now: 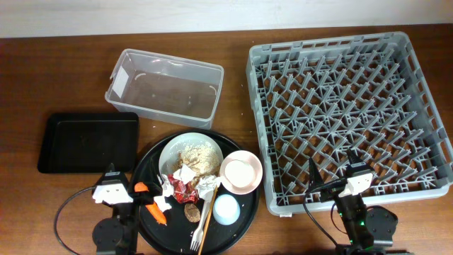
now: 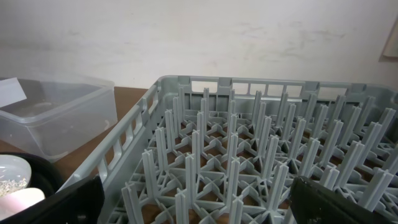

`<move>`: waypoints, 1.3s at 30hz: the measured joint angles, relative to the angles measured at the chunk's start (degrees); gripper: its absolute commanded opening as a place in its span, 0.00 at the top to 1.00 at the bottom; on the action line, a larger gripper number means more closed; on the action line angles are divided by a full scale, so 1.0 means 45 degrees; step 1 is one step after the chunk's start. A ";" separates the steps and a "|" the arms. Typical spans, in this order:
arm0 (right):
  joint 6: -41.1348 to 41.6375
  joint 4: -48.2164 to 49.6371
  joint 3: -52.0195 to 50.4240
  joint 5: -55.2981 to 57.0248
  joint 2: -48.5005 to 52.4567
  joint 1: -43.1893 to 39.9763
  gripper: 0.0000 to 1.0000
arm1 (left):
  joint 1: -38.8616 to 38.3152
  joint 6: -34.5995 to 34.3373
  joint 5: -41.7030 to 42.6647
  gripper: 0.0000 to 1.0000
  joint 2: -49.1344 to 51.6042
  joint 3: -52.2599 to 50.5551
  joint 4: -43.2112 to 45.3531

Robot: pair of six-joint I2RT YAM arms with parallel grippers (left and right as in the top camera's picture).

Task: Sort waste into correct bins and load items into the dishwasher rack

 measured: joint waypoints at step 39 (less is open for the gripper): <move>0.2691 -0.9423 0.6776 -0.1379 0.2909 0.0000 0.02 | 0.0000 -0.0102 0.1749 0.01 0.4813 0.6771 -0.8748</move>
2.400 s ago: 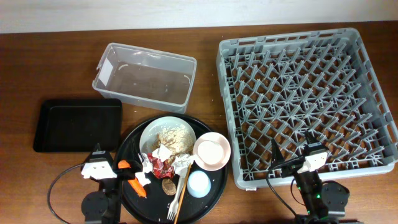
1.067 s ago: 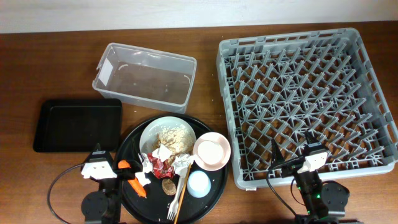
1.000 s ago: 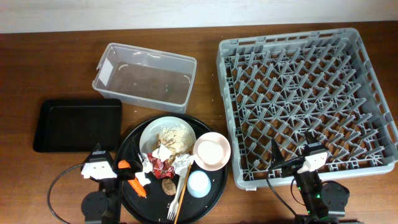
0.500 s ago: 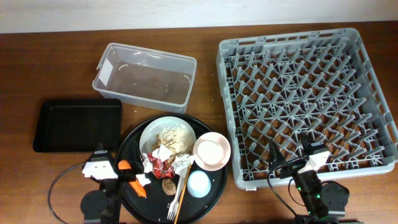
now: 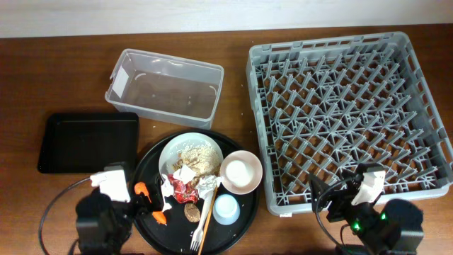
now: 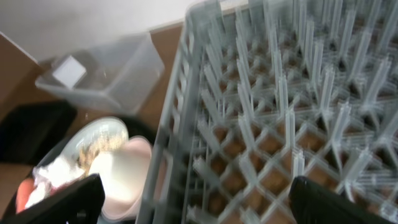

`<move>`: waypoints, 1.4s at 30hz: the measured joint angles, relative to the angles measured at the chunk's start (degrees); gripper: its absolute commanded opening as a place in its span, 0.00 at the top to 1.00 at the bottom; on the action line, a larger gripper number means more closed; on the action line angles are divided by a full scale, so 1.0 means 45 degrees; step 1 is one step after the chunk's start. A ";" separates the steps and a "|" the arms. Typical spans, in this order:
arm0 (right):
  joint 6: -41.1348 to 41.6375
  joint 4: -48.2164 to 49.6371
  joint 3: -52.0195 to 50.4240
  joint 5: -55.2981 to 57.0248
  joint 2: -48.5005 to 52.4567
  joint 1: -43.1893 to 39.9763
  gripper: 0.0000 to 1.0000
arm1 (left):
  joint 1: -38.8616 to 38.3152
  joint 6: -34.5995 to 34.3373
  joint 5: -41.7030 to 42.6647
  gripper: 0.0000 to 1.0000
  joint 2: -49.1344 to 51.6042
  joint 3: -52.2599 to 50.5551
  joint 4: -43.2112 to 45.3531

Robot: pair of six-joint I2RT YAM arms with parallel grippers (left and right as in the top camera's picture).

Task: Sort waste into correct bins and load items into the dishwasher rack
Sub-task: 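Reach the left gripper down and grasp the tissues and red wrapper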

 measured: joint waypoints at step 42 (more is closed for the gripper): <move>0.2637 -0.4843 0.4357 0.2856 0.8476 0.0000 0.01 | -0.4673 0.0306 0.1093 0.38 1.6611 0.6207 -0.2603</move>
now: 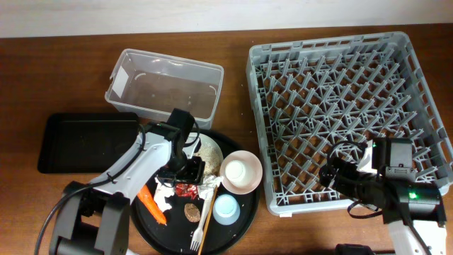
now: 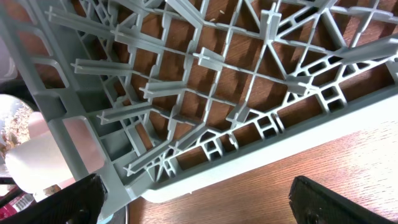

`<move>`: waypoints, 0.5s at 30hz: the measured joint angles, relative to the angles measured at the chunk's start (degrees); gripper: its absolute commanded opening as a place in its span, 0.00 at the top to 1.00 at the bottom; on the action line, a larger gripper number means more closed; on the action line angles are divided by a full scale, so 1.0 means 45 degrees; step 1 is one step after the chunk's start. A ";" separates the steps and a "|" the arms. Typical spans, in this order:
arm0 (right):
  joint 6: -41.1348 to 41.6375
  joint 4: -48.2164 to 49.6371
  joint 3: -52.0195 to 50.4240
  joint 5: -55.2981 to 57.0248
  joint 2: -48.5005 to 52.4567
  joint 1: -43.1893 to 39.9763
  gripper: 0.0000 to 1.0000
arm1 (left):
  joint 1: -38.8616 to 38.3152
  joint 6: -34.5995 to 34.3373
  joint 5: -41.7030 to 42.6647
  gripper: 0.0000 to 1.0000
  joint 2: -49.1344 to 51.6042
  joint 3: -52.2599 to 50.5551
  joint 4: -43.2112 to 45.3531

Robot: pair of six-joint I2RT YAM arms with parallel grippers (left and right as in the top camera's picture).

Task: Sort waste into correct bins and load items into the dishwasher rack
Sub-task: 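Reach the left gripper down and grasp the tissues and red wrapper, then carry the tissues with the left gripper and drop them into the clear bin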

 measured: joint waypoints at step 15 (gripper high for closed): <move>-0.0005 -0.0325 0.0000 -0.0010 0.0665 0.0000 0.01 | 0.0000 0.0029 -0.1248 0.99 -0.0010 0.2297 -0.3055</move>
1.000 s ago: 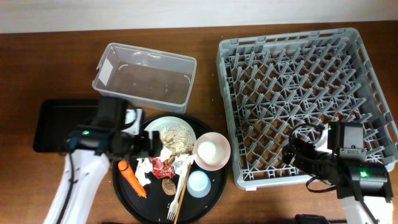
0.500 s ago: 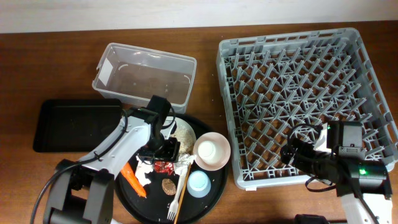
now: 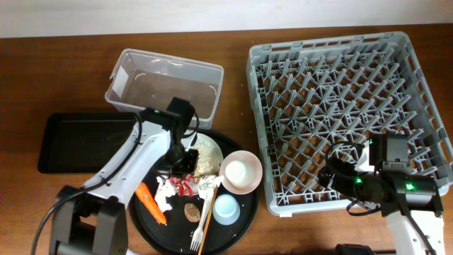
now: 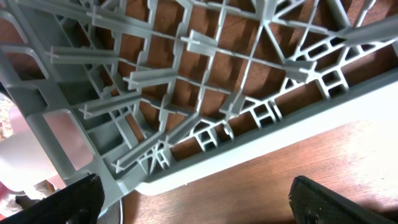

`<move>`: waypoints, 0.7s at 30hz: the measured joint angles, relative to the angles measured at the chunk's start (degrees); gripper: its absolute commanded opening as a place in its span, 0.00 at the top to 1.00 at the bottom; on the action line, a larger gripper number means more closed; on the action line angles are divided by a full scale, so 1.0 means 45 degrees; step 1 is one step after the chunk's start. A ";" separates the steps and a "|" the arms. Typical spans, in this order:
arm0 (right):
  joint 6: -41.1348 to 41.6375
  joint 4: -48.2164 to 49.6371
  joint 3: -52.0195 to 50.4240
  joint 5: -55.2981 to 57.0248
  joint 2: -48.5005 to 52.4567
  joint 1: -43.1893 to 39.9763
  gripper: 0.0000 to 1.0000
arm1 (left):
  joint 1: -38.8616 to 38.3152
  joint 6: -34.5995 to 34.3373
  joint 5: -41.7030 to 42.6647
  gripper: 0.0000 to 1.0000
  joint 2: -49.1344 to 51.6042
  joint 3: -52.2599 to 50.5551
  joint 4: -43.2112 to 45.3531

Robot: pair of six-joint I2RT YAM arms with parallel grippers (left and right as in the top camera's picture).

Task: Sort waste into correct bins and load items into the dishwasher rack
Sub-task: 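Carry the tissues with the left gripper and drop them into the clear bin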

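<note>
A round black tray [image 3: 244,216] holds a white plate [image 3: 211,145] of crumbly food, a pink bowl [image 3: 241,171], a light blue cup [image 3: 226,208], a wooden fork [image 3: 205,223], a carrot [image 3: 150,203], a red wrapper [image 3: 185,188] and crumpled white paper [image 3: 165,191]. My left gripper [image 3: 185,159] hangs over the plate's near edge, above the wrappers; its jaws are hidden from above. My right gripper [image 4: 196,200] stands open over the front left corner of the grey dishwasher rack [image 3: 340,64], nothing between its fingers.
A clear plastic bin [image 3: 166,88] stands behind the round tray. A black rectangular tray [image 3: 85,142] lies at the left. The rack's front wall [image 4: 261,140] and bare wooden table [image 4: 298,180] lie under my right gripper.
My left gripper has shifted a little away from the wrappers toward the plate. My right gripper has moved slightly along the rack's front edge. No object has changed place.
Both arms were folded low at the table's front edge, the left by the round tray and the right by the rack. Then both were higher. Later the left reached over the plate and wrappers, the right over the rack's front left corner, as now.
</note>
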 measured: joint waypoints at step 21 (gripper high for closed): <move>0.0005 -0.0223 0.0010 0.0078 0.0005 0.0000 0.00 | 0.0000 -0.0102 -0.3978 0.17 0.2565 0.3191 0.7781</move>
